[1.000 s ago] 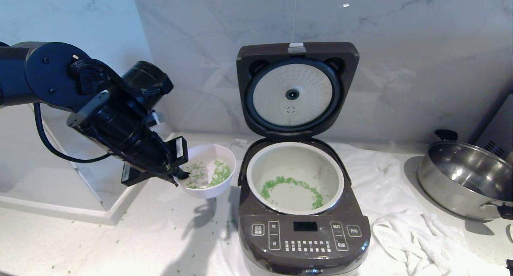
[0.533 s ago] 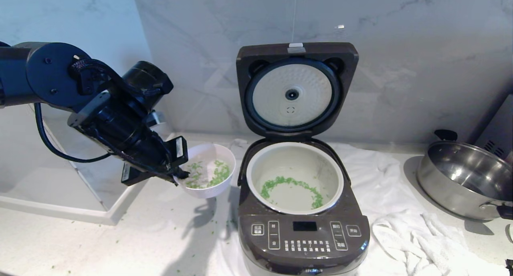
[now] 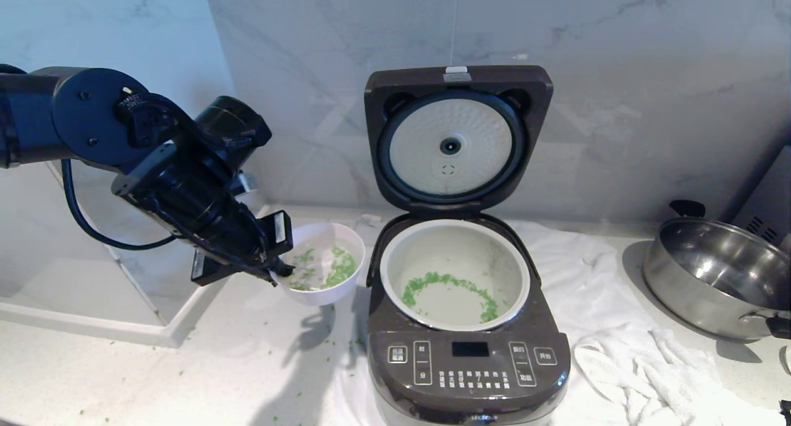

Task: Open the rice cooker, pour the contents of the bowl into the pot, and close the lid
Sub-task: Pour the water from the bowl into the rice cooker

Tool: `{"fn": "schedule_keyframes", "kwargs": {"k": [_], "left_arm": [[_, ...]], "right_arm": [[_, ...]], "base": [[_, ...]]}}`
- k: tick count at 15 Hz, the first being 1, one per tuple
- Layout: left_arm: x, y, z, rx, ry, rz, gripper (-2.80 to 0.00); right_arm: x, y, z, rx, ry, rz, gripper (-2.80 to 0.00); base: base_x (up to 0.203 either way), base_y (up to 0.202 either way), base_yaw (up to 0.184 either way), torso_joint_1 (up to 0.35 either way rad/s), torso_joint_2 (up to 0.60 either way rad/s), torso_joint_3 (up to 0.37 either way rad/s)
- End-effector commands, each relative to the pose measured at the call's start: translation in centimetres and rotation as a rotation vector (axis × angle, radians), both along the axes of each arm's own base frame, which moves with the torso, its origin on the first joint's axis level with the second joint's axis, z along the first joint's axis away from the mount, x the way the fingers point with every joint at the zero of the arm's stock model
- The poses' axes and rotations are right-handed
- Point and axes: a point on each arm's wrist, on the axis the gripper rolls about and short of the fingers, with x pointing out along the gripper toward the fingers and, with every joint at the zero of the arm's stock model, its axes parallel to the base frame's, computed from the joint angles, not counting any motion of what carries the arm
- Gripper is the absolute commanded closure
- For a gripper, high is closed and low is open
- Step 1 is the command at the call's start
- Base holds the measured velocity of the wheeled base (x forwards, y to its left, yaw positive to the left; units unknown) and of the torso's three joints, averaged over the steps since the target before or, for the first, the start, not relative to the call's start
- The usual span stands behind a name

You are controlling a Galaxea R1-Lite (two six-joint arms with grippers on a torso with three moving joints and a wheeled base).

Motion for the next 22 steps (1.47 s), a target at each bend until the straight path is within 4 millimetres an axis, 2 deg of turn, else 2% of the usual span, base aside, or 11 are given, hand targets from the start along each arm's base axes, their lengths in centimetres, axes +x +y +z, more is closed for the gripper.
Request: {"fn": "schedule_keyframes", "kwargs": {"k": [1, 7, 12, 18, 22], "left_arm": [[0.7, -0.6, -0.4, -0.001, 0.011, -0.003, 0.0], [3.5, -2.9, -0.7, -0.009, -0.021, -0.033, 0.0], [4.8, -6.0, -1.3, -0.016, -0.041, -0.087, 0.0], [5.0, -9.5, -2.5, -0.02, -0.039, -0.149, 0.0], [4.9, -11.2, -3.3, -0.025, -0.048, -0.179, 0.0]], "right_arm": [[0.0, 0.0, 0.0, 0.012, 0.003, -0.001, 0.0], [0.0, 0.0, 0.0, 0.063, 0.003, -0.014, 0.0], [0.0, 0.0, 0.0, 0.063, 0.003, -0.015, 0.0], [0.0, 0.0, 0.0, 0.063, 0.002, -0.015, 0.0], [0.0, 0.0, 0.0, 0.063, 0.001, -0.015, 0.0]], "base": [[0.0, 0.0, 0.0, 0.0, 0.0, 0.0], [0.0, 0.0, 0.0, 0.0, 0.0, 0.0], [0.0, 0.0, 0.0, 0.0, 0.0, 0.0], [0.0, 0.0, 0.0, 0.0, 0.0, 0.0], [0.0, 0.0, 0.0, 0.0, 0.0, 0.0]]}}
